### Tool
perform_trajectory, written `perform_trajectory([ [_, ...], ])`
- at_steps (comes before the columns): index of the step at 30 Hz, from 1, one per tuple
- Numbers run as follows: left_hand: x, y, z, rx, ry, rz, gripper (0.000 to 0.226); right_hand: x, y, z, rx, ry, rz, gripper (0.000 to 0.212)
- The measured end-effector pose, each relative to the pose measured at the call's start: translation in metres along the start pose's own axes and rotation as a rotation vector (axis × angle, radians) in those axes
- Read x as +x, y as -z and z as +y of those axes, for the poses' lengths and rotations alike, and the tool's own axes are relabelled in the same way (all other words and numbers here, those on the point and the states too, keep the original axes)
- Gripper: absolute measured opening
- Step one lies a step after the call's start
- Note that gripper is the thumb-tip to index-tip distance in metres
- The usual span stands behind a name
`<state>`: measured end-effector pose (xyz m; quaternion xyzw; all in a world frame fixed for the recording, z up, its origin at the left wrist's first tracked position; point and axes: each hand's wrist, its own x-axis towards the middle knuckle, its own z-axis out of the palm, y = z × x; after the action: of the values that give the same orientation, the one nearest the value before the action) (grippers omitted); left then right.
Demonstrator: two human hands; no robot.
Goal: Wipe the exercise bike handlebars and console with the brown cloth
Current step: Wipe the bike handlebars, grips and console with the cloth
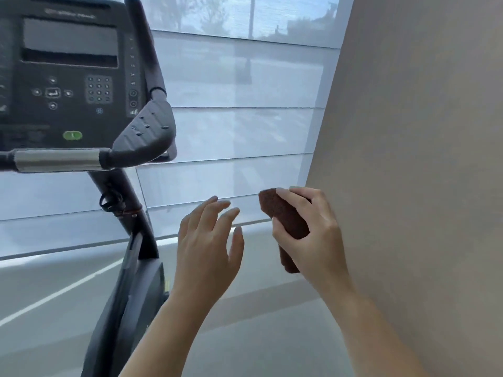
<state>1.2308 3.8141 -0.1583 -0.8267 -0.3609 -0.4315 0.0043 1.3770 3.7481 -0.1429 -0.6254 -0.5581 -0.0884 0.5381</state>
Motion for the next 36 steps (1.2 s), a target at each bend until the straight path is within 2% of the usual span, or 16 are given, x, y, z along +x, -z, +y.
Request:
perform_trajectory([
  [5, 0.047, -0.021, -0.011, 0.099, 0.127, 0.109, 0.027, 0.064, -0.027, 0.033, 0.118, 0.09, -0.089, 0.041],
  [9, 0.054, -0.024, -0.028, 0.179, 0.215, 0.127, 0.028, 0.083, -0.062, 0.043, 0.193, 0.136, -0.2, 0.043],
  [17, 0.076, 0.003, -0.082, 0.362, 0.295, 0.242, 0.025, 0.135, -0.139, 0.008, 0.362, 0.306, -0.255, 0.042],
  [21, 0.084, 0.018, -0.121, 0.426, 0.261, 0.205, 0.028, 0.175, -0.184, -0.02, 0.418, 0.369, -0.246, 0.042],
  [24, 0.09, 0.033, -0.152, 0.436, 0.25, 0.16, 0.036, 0.208, -0.22, -0.041, 0.385, 0.406, -0.286, 0.041],
  [29, 0.097, 0.047, -0.193, 0.402, 0.211, 0.146, 0.041, 0.235, -0.266, -0.059, 0.21, 0.359, -0.602, 0.043],
  [36, 0.112, 0.063, -0.222, 0.325, 0.16, 0.183, 0.045, 0.218, -0.261, -0.078, 0.128, 0.438, -0.469, 0.048],
])
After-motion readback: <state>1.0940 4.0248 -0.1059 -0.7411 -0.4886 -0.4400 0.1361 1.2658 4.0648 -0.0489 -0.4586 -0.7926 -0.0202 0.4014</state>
